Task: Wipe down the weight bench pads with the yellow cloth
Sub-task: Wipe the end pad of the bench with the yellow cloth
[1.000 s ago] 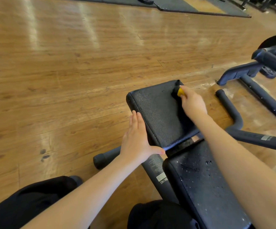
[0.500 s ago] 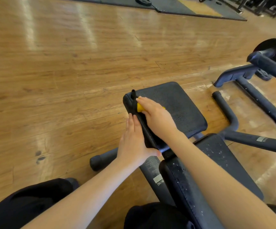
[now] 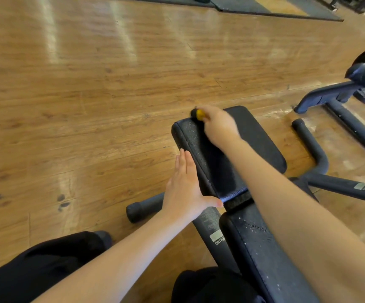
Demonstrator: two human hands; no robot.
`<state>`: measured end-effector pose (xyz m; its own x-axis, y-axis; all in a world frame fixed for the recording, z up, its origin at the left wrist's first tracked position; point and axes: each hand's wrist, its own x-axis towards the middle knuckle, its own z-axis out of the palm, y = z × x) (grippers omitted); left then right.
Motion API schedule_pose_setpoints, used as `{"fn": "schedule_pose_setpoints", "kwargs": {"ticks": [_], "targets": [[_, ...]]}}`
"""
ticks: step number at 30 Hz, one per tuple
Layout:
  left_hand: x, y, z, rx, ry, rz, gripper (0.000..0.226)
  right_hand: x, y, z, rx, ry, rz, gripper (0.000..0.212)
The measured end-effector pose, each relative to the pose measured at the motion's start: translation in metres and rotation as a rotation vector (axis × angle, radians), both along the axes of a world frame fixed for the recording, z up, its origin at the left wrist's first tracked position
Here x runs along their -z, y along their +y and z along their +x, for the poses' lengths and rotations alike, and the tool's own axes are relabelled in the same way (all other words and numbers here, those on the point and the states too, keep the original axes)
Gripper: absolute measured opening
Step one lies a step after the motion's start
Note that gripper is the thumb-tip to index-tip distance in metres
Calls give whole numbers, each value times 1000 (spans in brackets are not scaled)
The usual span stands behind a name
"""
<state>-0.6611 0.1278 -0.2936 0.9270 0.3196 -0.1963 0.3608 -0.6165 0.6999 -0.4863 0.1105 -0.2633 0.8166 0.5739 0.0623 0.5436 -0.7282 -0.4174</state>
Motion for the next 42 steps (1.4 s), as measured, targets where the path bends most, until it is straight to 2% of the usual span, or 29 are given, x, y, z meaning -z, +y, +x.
{"fn": "schedule_pose_setpoints", "kwargs": {"ticks": [3,7,10,13,15,21,34,42], "targets": [[-2,0,-1,-29,-10,-4,138,5,-1,-41,-228,-16,62,43],[-3,0,-2,-41,-9,-30,138,3,-24,-48,-314,-9,52,43],[-1,-1,-2,-21,-8,-25,135,-4,-30,-21,-243,36,28,43],[1,-1,-2,-11,-18,-29,133,-8,-31,24,23,53,30,41],[2,-1,-2,-23,-27,-49,133,-8,-22,34,85,78,5,41],[0,-4,-4,-74,-32,-42,136,-3,-2,-28,-257,67,32,43],[-7,-4,-5,-31,-34,-69,131,10,-119,-90,-380,66,18,46],[-5,-4,-2,-36,-17,-63,132,4,-93,-64,-385,96,17,46]]}}
